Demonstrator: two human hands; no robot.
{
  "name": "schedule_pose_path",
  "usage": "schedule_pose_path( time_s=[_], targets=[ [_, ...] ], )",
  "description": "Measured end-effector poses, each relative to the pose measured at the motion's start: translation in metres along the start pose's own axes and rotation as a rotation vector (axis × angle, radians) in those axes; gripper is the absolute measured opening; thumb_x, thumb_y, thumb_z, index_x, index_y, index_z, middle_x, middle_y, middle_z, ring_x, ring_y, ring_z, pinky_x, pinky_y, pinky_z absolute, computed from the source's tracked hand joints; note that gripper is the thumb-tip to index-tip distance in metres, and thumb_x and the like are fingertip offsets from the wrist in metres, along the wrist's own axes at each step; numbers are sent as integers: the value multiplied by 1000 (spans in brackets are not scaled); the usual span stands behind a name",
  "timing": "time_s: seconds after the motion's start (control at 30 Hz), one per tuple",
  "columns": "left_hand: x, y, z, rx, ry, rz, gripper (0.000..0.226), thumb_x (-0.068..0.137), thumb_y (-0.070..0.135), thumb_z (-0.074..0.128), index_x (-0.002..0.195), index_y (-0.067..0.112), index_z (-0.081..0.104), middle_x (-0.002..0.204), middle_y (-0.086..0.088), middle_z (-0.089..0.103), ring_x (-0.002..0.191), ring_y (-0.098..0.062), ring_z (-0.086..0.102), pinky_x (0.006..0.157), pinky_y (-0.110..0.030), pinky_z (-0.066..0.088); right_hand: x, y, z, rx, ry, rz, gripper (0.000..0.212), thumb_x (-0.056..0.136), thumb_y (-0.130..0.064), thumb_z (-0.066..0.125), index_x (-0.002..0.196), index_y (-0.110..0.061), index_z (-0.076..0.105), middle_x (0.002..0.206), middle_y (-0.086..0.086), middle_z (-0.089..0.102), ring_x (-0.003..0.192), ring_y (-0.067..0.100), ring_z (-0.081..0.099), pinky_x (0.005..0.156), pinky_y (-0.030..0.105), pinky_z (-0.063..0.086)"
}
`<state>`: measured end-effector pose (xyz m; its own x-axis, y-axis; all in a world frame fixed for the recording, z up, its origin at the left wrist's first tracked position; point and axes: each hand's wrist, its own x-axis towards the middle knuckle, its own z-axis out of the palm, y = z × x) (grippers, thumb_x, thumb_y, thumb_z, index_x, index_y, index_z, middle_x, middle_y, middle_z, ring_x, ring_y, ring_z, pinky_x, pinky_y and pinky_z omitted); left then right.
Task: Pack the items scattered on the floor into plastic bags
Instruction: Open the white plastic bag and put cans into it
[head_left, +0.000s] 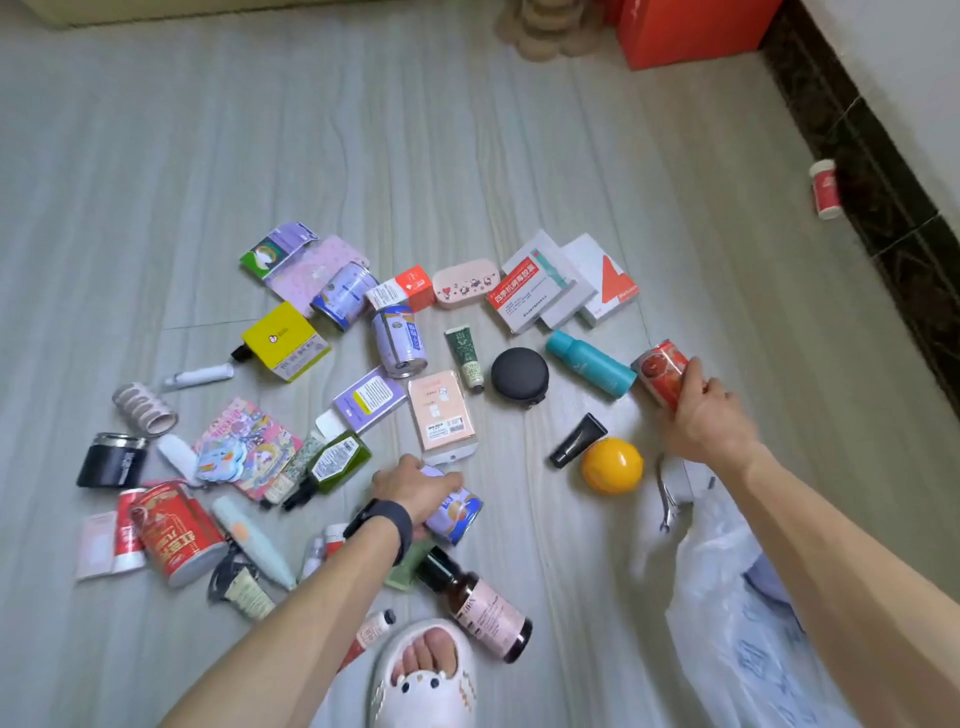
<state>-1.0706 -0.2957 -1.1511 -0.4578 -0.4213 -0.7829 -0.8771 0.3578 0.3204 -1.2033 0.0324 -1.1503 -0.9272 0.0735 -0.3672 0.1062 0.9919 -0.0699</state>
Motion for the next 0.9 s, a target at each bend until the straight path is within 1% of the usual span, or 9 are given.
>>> schedule_pose_path(
  time_s=[0.07,0.17,0.27,0.33,0.47,0.6,0.73,0.83,0.9],
  targets=[
    [1,-1,0,-91,-25,-17,37,68,37,78,96,28,57,110,-7,54,86,-25,66,56,-33,59,1,4,10,-19,-10,9,82,96,-51,47,153,-2,13,126,35,47,110,51,50,92,51,44],
    [1,-1,0,-67,-57,58,38,69,33,80,95,29,53,102,-3,65,84,-23,69,64,-33,58,-2,2,13,91,-35,75,73,96,-48,51,146,-1,25,117,36,52,100,49,56,85,48,48],
    [-7,0,-2,-4,-55,118,56,68,37,82,108,25,46,106,-1,62,94,-23,64,79,-32,53,-18,-3,-1,352,-91,201,74,91,-63,39,144,-11,33,121,26,55,104,45,59,84,42,44],
    [-19,2,-4,28,-57,122,66,63,41,82,111,22,41,107,-2,59,101,-25,61,86,-32,52,-44,-7,-17,588,-57,294,76,89,-58,43,146,-9,33,127,22,58,111,40,59,90,41,45],
    [-45,5,1,204,-46,218,65,51,45,71,108,18,60,117,-11,57,101,-24,56,84,-24,48,-124,-5,-34,1021,53,359,69,80,-64,51,131,-18,45,110,8,67,88,29,68,86,51,55],
    [-78,7,7,320,-19,399,64,63,31,84,116,14,53,115,-7,59,104,-26,60,84,-27,48,-219,9,-45,1361,64,422,39,92,-37,65,123,-16,52,105,13,65,90,22,71,82,44,60],
    [-127,27,12,472,-53,610,61,61,41,85,108,21,51,105,1,66,100,-23,62,81,-30,49,-309,40,-41,1496,81,533,28,94,-28,65,115,-12,60,103,20,63,86,28,71,81,50,60],
    [-179,56,23,559,-132,845,66,56,50,80,111,26,51,104,7,65,98,-19,63,79,-32,50,-360,67,-29,1468,132,617,34,82,-44,74,111,-29,65,109,10,68,87,26,73,84,53,59],
    [-212,75,36,610,-211,987,70,52,59,72,110,29,49,103,11,63,95,-16,62,79,-32,50,-380,84,-28,1393,192,675,32,82,-43,75,110,-32,65,103,1,72,85,18,73,82,48,59]
  ],
)
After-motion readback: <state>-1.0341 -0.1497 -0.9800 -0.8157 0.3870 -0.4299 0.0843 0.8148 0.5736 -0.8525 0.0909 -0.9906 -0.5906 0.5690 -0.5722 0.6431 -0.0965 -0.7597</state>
